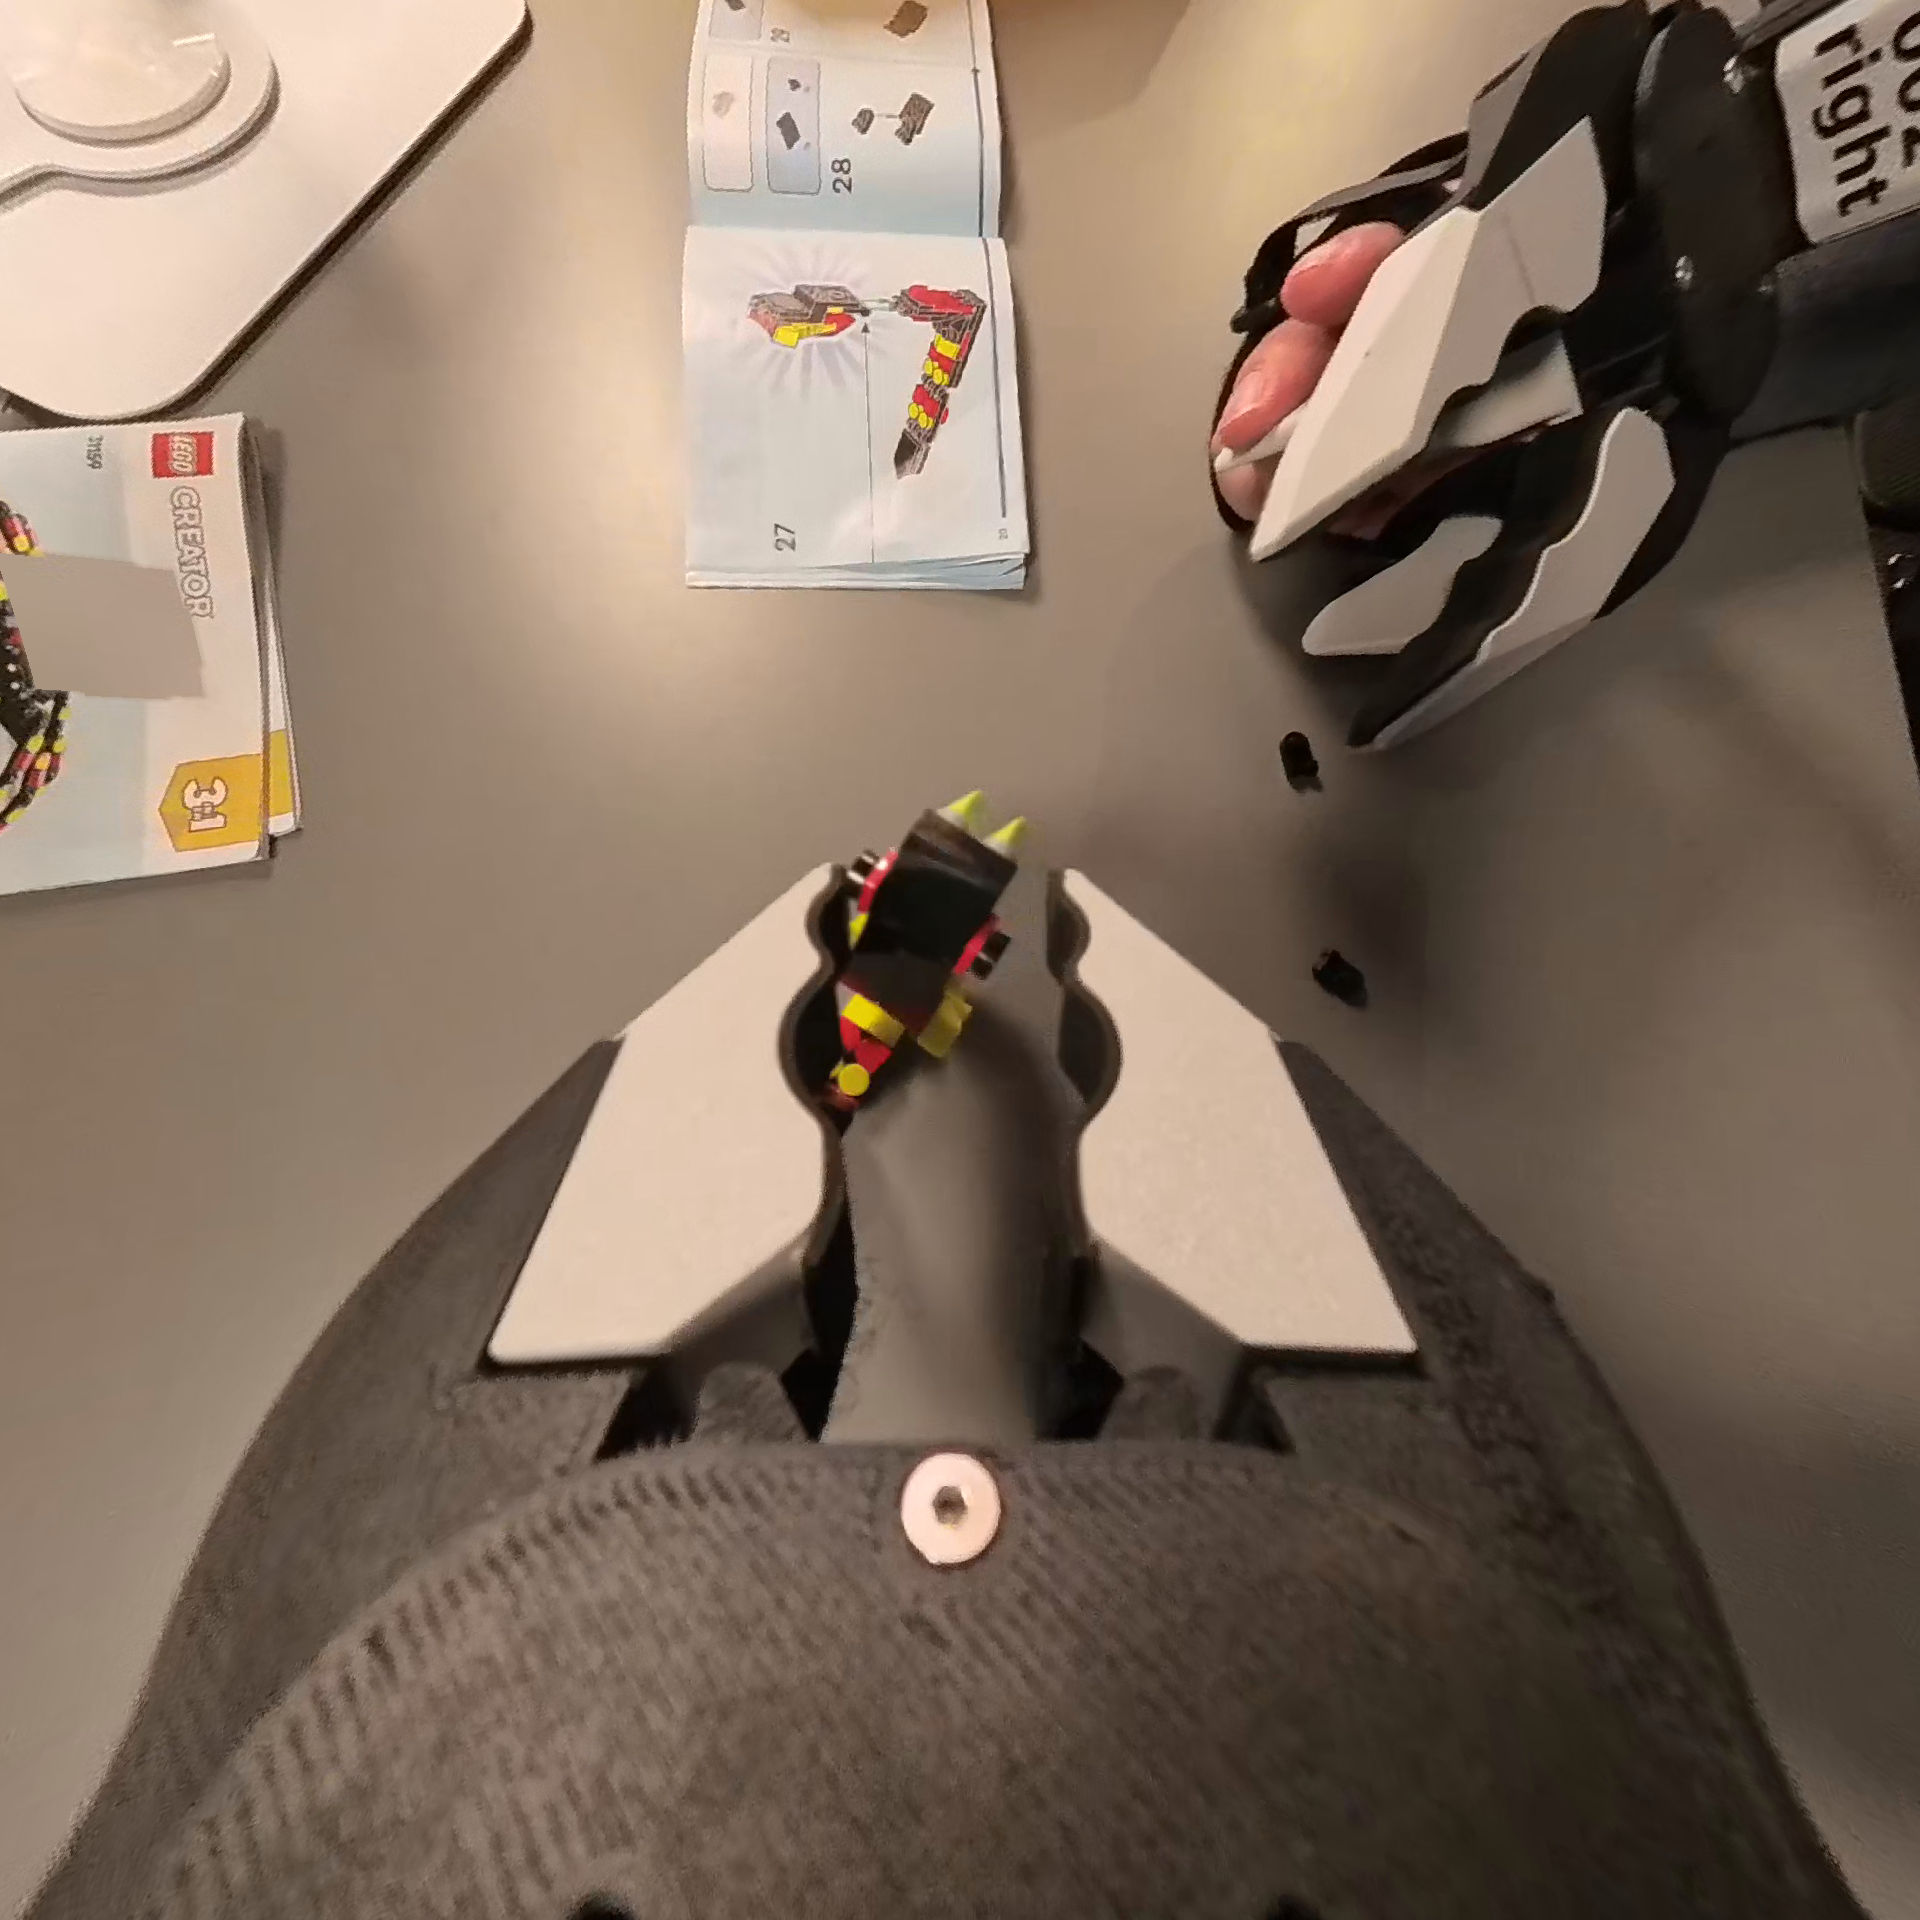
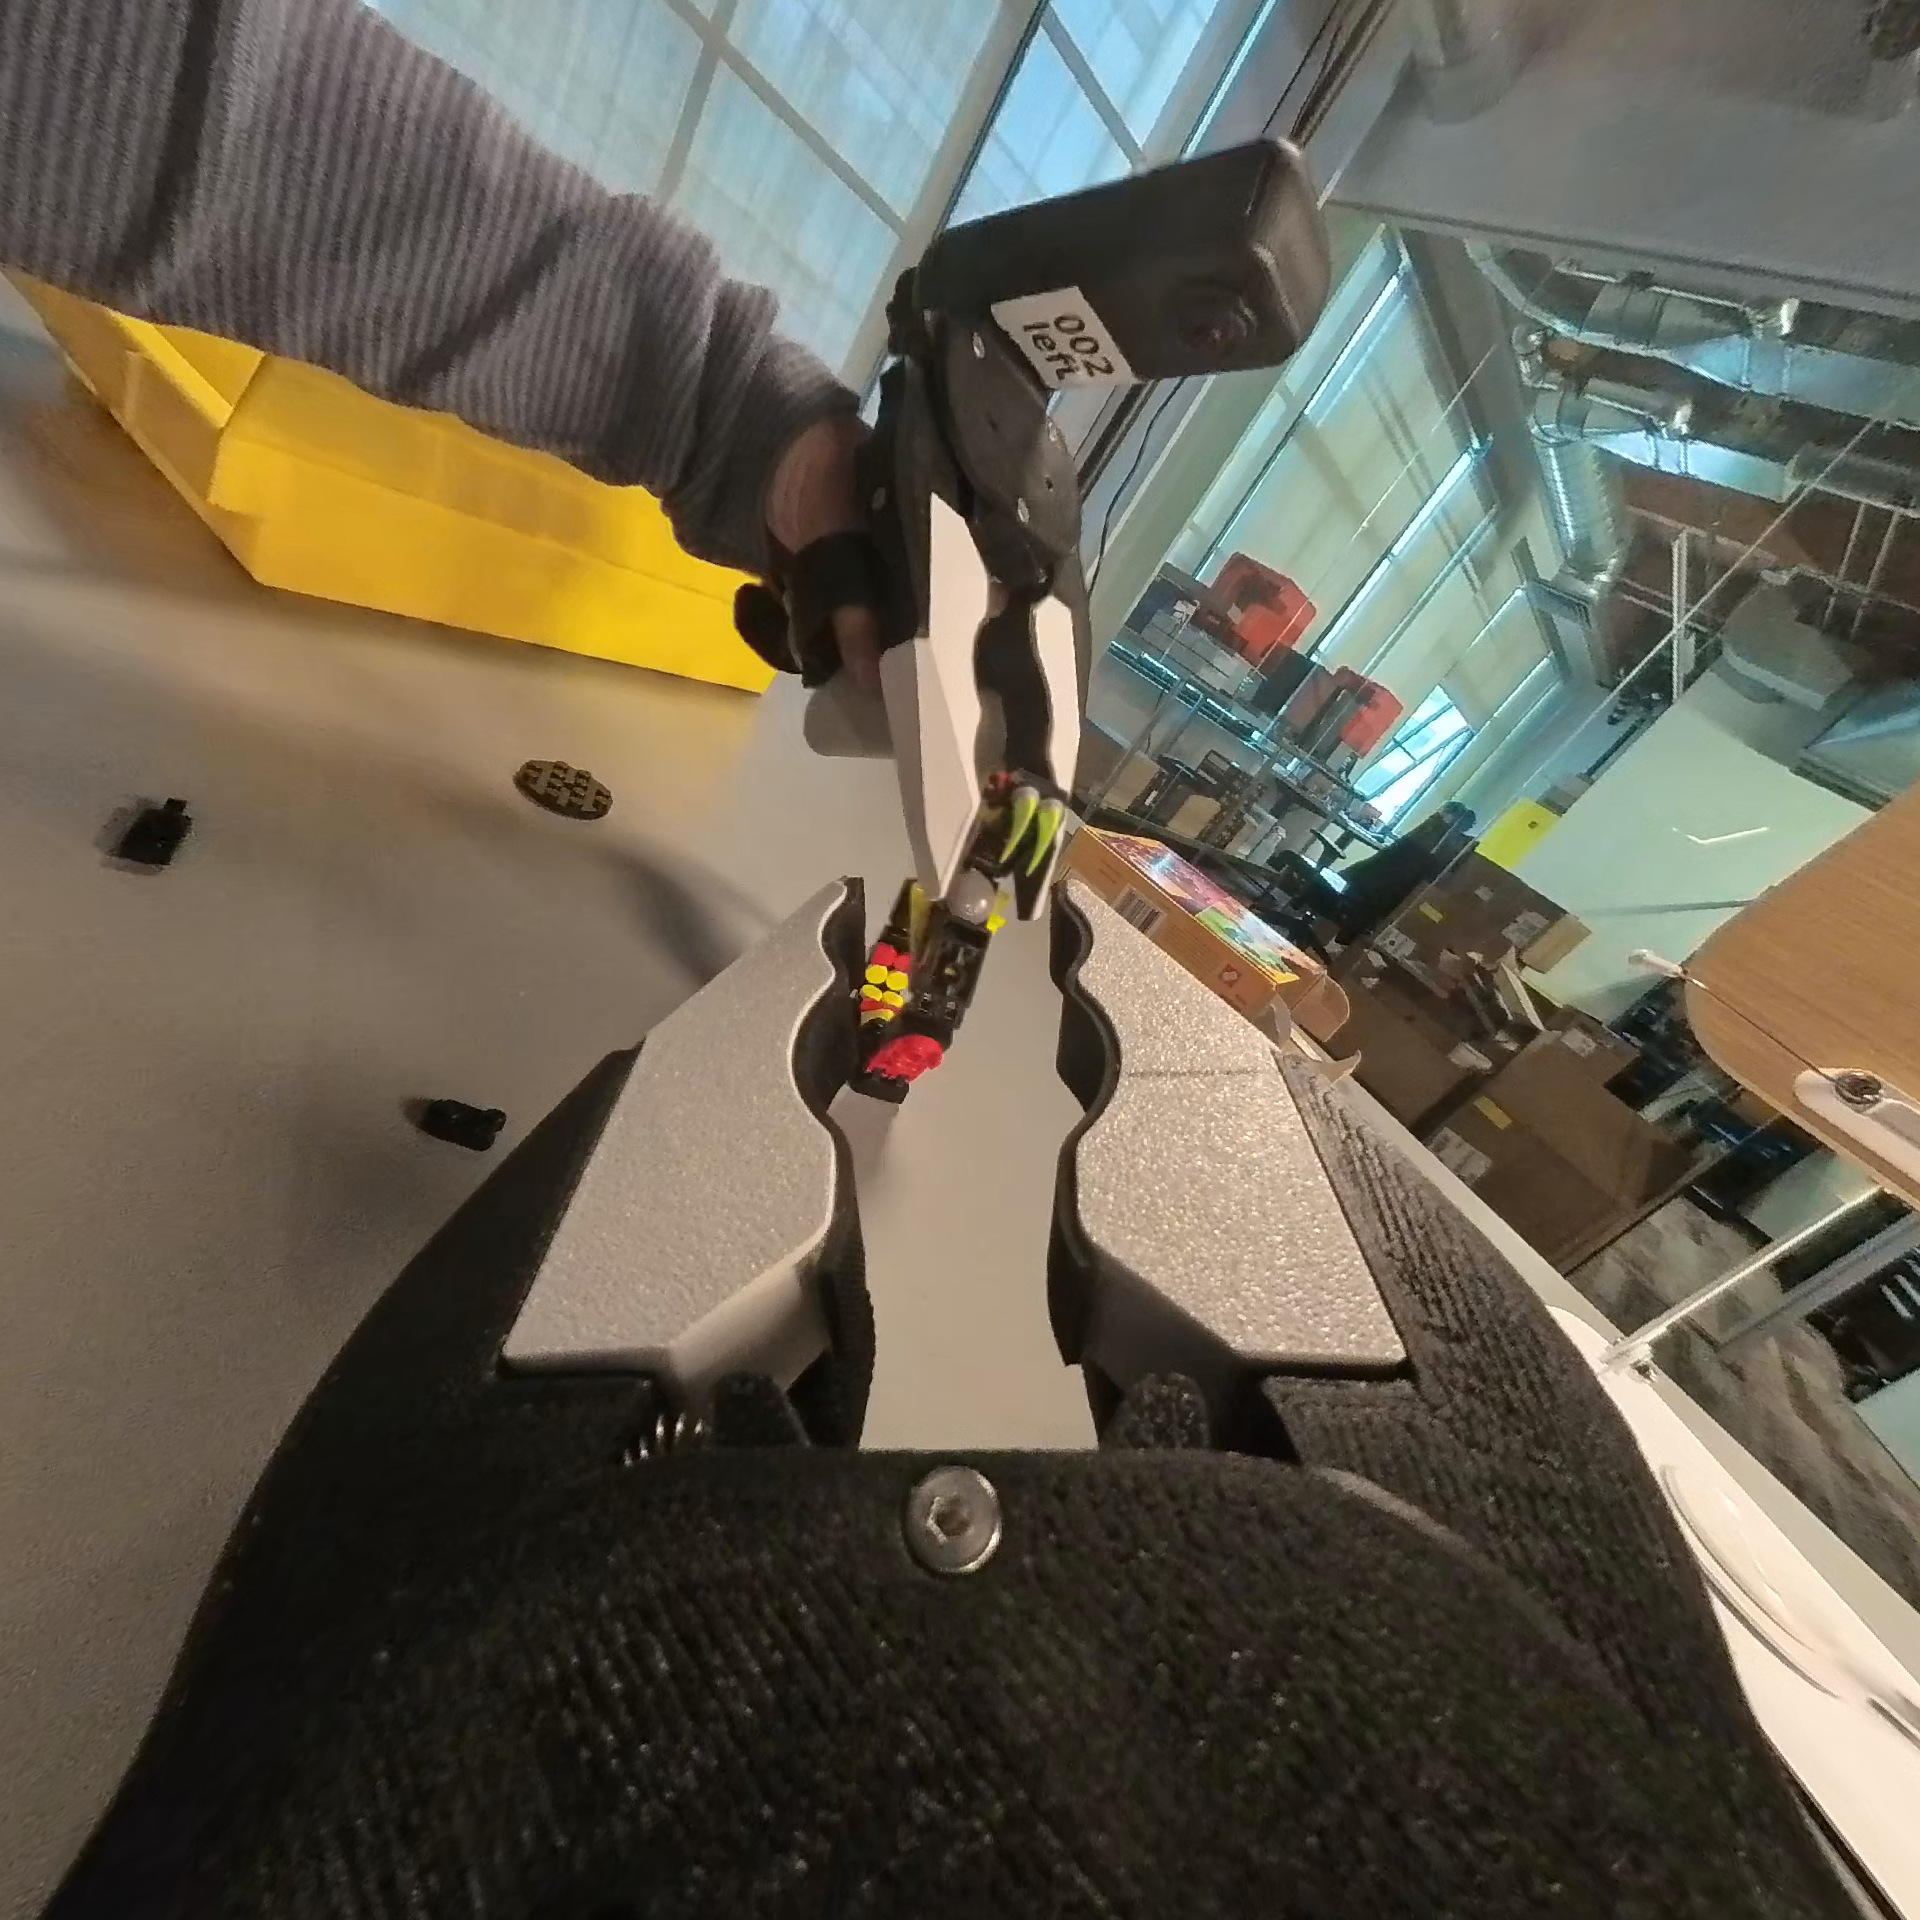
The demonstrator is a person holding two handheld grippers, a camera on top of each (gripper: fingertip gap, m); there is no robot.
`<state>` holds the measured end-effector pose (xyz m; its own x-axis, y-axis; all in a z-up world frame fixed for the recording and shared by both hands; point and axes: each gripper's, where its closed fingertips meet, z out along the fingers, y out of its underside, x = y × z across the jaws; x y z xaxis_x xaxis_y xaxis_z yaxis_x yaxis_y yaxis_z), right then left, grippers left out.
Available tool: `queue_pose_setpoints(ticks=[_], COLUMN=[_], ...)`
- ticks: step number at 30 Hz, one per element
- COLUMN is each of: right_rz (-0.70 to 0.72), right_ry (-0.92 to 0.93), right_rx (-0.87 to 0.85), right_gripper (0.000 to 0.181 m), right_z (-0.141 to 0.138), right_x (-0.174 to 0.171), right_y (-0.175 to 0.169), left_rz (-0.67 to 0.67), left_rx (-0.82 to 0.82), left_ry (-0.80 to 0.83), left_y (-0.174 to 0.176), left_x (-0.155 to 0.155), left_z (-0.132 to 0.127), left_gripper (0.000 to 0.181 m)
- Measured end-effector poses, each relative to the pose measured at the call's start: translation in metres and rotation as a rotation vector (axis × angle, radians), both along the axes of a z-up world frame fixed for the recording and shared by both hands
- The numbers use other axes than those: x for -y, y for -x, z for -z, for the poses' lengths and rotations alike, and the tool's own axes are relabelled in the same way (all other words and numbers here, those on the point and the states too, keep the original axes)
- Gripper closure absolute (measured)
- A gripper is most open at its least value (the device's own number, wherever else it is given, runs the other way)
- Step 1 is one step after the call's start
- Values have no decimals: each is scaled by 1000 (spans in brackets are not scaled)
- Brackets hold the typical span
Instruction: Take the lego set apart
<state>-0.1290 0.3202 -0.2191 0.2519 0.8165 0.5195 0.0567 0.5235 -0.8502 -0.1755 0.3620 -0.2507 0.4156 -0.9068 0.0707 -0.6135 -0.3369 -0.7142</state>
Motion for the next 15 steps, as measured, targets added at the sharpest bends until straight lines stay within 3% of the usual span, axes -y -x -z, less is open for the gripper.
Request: queue_pose_setpoints(ticks=[4, 15], right_rz=[-1, -2], right_ry=[1, 3], right_rx=[1, 6], right_gripper=[148, 148], right_z=[0, 1], right_x=[0, 0], right_y=[0, 0], left_rz=[-37, -55], left_rx=[17, 26], left_ry=[17, 6], left_y=[0, 2], left_x=[-1, -2], left_z=[1, 10], left_gripper=[133, 134])
